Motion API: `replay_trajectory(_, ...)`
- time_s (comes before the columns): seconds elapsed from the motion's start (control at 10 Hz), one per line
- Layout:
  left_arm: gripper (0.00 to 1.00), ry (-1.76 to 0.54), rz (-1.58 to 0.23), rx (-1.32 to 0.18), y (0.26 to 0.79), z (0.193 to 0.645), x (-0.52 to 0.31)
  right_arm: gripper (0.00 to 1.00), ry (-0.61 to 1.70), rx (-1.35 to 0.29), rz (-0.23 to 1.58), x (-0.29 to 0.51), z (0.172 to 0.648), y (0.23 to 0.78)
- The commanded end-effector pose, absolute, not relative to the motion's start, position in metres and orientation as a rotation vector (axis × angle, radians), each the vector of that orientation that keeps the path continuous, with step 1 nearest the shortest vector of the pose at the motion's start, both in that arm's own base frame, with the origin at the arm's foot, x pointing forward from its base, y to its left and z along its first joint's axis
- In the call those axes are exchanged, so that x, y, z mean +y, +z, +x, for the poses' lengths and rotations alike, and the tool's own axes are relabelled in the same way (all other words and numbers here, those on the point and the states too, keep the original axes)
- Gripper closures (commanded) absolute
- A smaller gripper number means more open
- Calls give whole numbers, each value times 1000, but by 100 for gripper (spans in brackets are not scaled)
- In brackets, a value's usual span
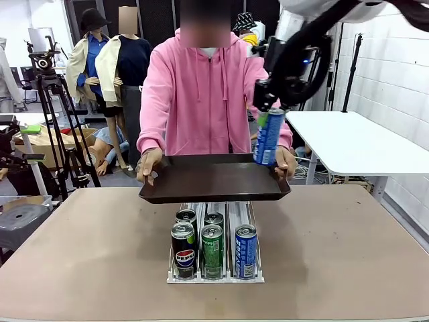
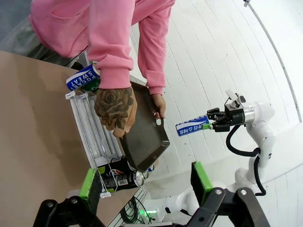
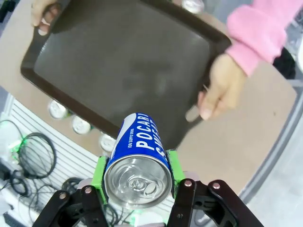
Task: Retrieve and hand over the desired beverage to the person.
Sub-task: Place the picked can on the Handle tray extended by the person.
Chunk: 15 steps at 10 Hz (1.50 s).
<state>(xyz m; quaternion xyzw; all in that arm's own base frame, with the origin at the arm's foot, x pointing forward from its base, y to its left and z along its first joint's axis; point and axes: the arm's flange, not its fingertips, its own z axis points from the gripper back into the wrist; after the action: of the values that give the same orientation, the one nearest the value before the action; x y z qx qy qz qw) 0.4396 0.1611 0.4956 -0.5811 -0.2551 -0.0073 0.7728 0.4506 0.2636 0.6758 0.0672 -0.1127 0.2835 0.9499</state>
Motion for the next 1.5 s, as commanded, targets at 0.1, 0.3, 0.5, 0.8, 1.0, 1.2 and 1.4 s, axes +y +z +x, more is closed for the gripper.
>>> replay_trajectory(0.1, 0, -20, -1267, -553, 496, 437, 162, 100, 603, -185, 61, 313, 487, 687)
replay_trajectory(0.3, 0, -20, -1267, -553, 496, 437, 162, 100, 617, -148, 22, 326, 501, 684)
replay_trajectory(0.5, 0, -20, -1267, -553, 496, 437, 162, 100, 616, -144, 20, 332, 513, 678)
replay_trajectory(0.8, 0, -20, -1267, -553, 496, 437, 162, 100, 600, -129, 6, 333, 520, 656)
replay_trajectory(1.0, 0, -20, -1267, -553, 496, 437, 162, 100, 597, -128, 22, 328, 519, 633)
replay_trajectory(1.2, 0, -20, -1267, -553, 496, 437, 162, 100, 602, -129, 26, 326, 519, 615)
replay_trajectory(1.4, 0, -20, -1267, -553, 496, 437, 162, 100, 616, -136, 36, 323, 523, 603)
